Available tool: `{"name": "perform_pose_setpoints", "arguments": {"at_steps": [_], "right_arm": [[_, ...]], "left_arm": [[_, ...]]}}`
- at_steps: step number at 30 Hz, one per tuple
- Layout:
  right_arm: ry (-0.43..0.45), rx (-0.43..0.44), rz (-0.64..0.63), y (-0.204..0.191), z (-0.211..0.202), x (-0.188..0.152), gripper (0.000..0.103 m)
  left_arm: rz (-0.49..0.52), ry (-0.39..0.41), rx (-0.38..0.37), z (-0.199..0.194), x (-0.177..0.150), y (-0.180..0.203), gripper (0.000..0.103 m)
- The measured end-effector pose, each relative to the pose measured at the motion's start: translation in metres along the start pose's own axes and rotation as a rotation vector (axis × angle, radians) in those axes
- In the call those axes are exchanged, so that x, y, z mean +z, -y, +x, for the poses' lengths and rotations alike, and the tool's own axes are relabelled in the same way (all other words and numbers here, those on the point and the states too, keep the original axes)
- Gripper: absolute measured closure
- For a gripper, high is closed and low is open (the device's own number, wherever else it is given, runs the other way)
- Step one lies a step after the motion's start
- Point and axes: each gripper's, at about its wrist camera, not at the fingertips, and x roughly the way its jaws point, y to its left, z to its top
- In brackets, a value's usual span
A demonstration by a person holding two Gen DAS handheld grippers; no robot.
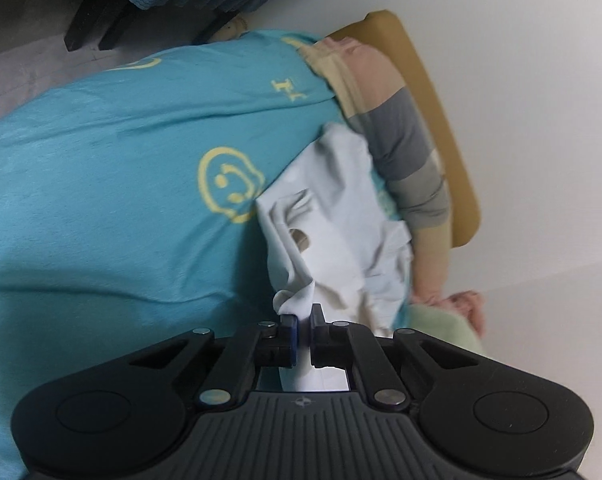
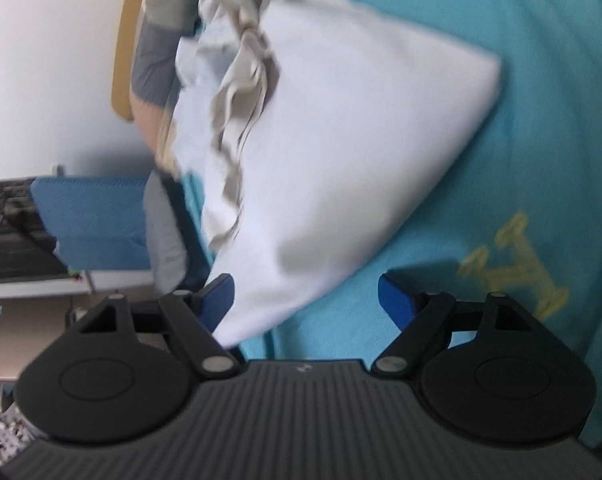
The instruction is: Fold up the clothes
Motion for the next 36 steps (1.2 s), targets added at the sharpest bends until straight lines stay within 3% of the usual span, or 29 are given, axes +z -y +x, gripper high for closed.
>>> {"name": "perform_pose_setpoints", "arguments": {"at_steps": [3, 5, 6, 7, 9, 11, 15, 22, 30, 36], "right_arm": [[0.119, -0.029, 0.019, 0.005, -0.013, 0.015, 0.046], [0.19, -0.057, 0.019, 0.006, -0.021, 0.023, 0.063], [0.203, -0.067, 0.013, 0.006, -0.023, 0.027, 0.081], [0.209, -0.065, 0.001, 0.003, -0.024, 0.028, 0.089], [0.224, -0.051, -0.04, -0.005, -0.029, 0.029, 0.093], [0.248, -0.016, -0.098, -0.014, -0.037, 0.028, 0.094], [0.304, 0.064, -0.199, -0.035, -0.06, 0.025, 0.095], [0.356, 0.196, -0.329, -0.06, -0.129, 0.004, 0.095], [0.322, 0.166, -0.403, -0.038, -0.199, -0.061, 0.095], [0.317, 0.134, -0.396, -0.015, -0.228, -0.094, 0.095]], "left_arm": [[0.005, 0.017, -0.018, -0.002, 0.003, 0.004, 0.098], [0.004, 0.023, -0.029, -0.001, 0.004, 0.006, 0.098], [0.01, 0.025, -0.032, -0.002, 0.004, 0.008, 0.098], [0.015, 0.026, -0.036, -0.004, 0.005, 0.009, 0.098], [0.053, 0.042, -0.033, -0.006, 0.006, 0.015, 0.098], [0.107, 0.066, -0.027, -0.01, 0.008, 0.024, 0.098], [0.141, 0.104, -0.102, -0.028, 0.01, 0.04, 0.099], [0.292, 0.183, -0.209, -0.103, -0.015, 0.079, 0.099], [0.319, 0.127, -0.192, -0.188, -0.064, 0.069, 0.099], [0.301, 0.074, -0.155, -0.208, -0.079, 0.054, 0.099]]}}
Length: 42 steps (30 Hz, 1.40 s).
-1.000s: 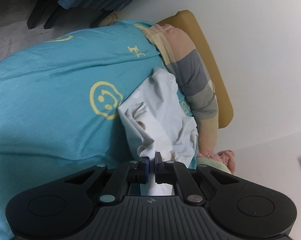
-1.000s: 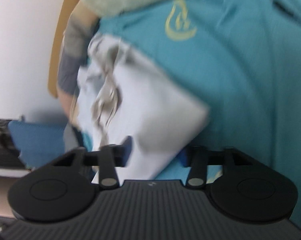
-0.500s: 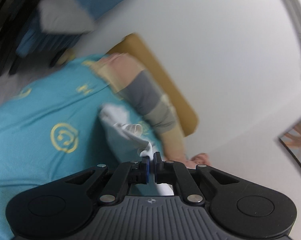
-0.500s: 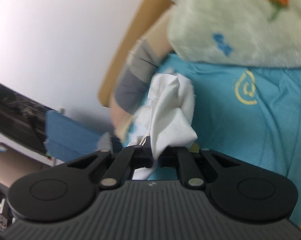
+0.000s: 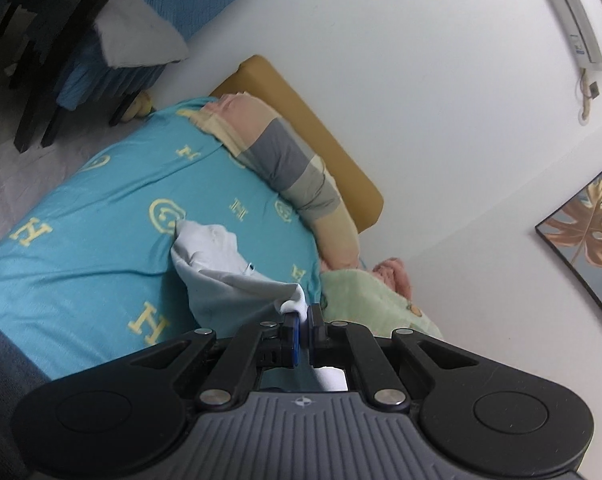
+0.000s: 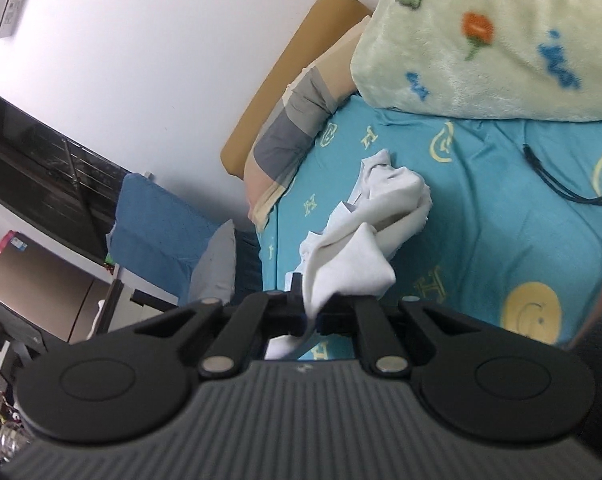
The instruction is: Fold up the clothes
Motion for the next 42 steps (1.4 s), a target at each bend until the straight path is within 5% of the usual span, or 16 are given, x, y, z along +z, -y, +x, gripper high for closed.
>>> {"name": "perform_pose_setpoints", "arguments": {"at_steps": [11, 18, 26, 35, 36, 37, 38, 39, 40, 41, 42], "right_arm": [[-0.044, -0.143, -0.021, -0.04, 0.114, 0.085, 0.095], [-0.09, -0.207, -0.017, -0.018, 0.209, 0.116, 0.093], [-0.201, -0.129, 0.058, 0.055, 0.271, 0.114, 0.093], [-0.26, -0.128, 0.024, 0.054, 0.3, 0.125, 0.089], [-0.267, -0.119, 0.025, 0.054, 0.299, 0.125, 0.082], [-0.272, -0.101, 0.024, 0.052, 0.297, 0.125, 0.065], [-0.275, -0.072, 0.019, 0.049, 0.295, 0.125, 0.053], [-0.277, -0.043, 0.014, 0.046, 0.292, 0.125, 0.027], [-0.279, -0.018, 0.003, 0.041, 0.288, 0.124, 0.018], [-0.28, 0.003, -0.014, 0.035, 0.284, 0.123, 0.019], [-0.284, 0.02, -0.039, 0.028, 0.278, 0.12, 0.019]], "left_arm": [[-0.058, -0.014, 0.16, 0.125, 0.078, 0.021, 0.099], [-0.038, -0.004, 0.29, 0.207, 0.1, 0.0, 0.099], [0.01, -0.013, 0.301, 0.259, 0.091, -0.051, 0.099], [0.122, -0.048, 0.316, 0.288, 0.102, -0.055, 0.098], [0.134, -0.06, 0.317, 0.287, 0.102, -0.055, 0.097], [0.146, -0.074, 0.319, 0.287, 0.102, -0.054, 0.096], [0.16, -0.091, 0.32, 0.287, 0.103, -0.052, 0.086], [0.179, -0.104, 0.319, 0.284, 0.103, -0.049, 0.077], [0.205, -0.102, 0.317, 0.28, 0.102, -0.045, 0.057], [0.233, -0.099, 0.315, 0.275, 0.102, -0.04, 0.04], [0.267, -0.092, 0.314, 0.268, 0.101, -0.036, 0.034]]}}
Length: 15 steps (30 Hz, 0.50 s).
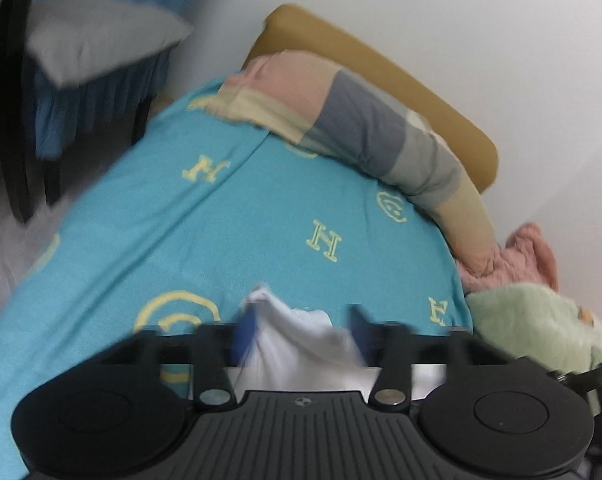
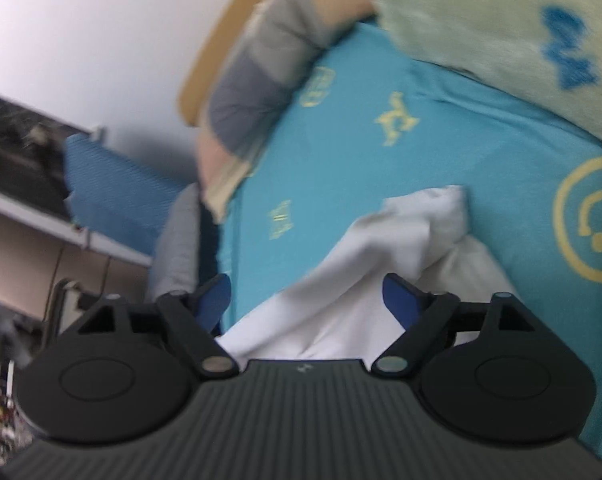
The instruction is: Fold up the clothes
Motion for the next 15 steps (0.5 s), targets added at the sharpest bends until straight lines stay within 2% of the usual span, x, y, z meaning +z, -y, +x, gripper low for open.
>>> {"name": "perform_pose_setpoints", "arguments": {"at_steps": [1, 5, 7, 8, 9, 11, 12, 15], "right_arm": [[-0.009, 0.007, -0.037, -0.008, -0.006, -0.004, 0.019], [0.039, -0.091, -0.239, -0.035, -0.028, -0.028, 0.019], [0.045, -0.135, -0.324, -0.04, -0.027, -0.037, 0.019], [0.043, -0.158, -0.355, -0.041, -0.022, -0.04, 0.022], [0.046, -0.182, -0.385, -0.04, -0.017, -0.042, 0.029], [0.053, -0.228, -0.443, -0.039, -0.005, -0.044, 0.032], [0.053, -0.246, -0.472, -0.037, 0.001, -0.044, 0.037], [0.064, -0.289, -0.539, -0.032, 0.022, -0.044, 0.038]], "left_arm": [[0.025, 0.008, -0.006, -0.007, -0.001, 0.002, 0.024], [0.094, -0.01, -0.068, -0.022, -0.016, 0.013, 0.02], [0.139, -0.013, -0.04, -0.017, -0.027, 0.02, 0.02], [0.161, -0.013, -0.021, -0.013, -0.033, 0.024, 0.02], [0.183, -0.012, -0.002, -0.009, -0.038, 0.028, 0.02], [0.218, -0.015, 0.025, 0.001, -0.047, 0.033, 0.02], [0.232, -0.009, 0.045, 0.007, -0.049, 0.035, 0.021], [0.246, 0.001, 0.097, 0.027, -0.049, 0.035, 0.021]]}}
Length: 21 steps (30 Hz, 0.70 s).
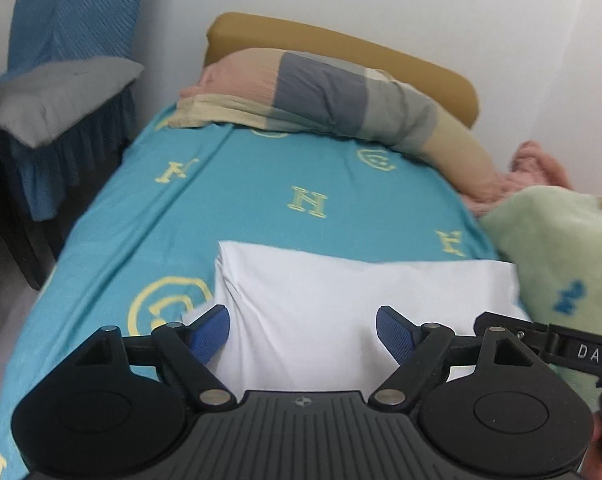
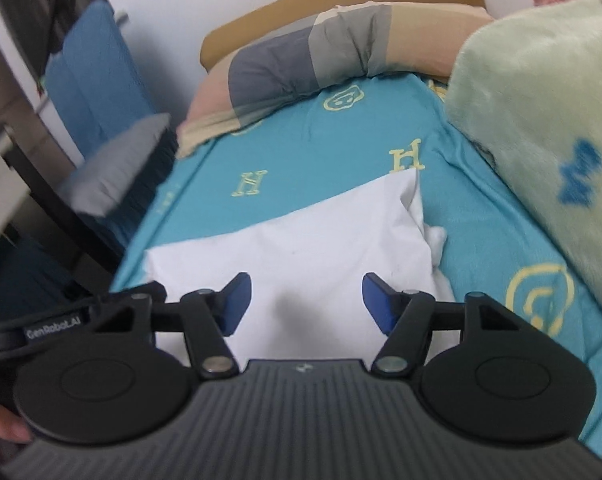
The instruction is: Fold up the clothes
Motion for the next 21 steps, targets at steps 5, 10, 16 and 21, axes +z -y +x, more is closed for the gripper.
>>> {"name": "perform_pose_setpoints", "arguments": {"at_steps": [5, 10, 16, 21], "right_arm": [[-0.001, -0.053, -0.039, 0.004, 0.036, -0.004, 0.04], [0.004, -0.07, -0.046, 0.002, 0.041, -0.005, 0.039], [0.034, -0.048, 0.058, 0.008, 0.03, 0.003, 0.034], [0.078, -0.043, 0.097, 0.015, 0.019, 0.007, 0.033]], "left_arm": [[-0.086, -0.077, 0.057, 0.04, -0.001, -0.014, 0.021], [-0.112, -0.073, 0.059, 0.038, 0.002, -0.021, 0.021], [-0.191, -0.047, 0.067, 0.035, 0.009, -0.038, 0.021], [-0.214, -0.031, 0.041, 0.035, 0.013, -0.045, 0.027]]}}
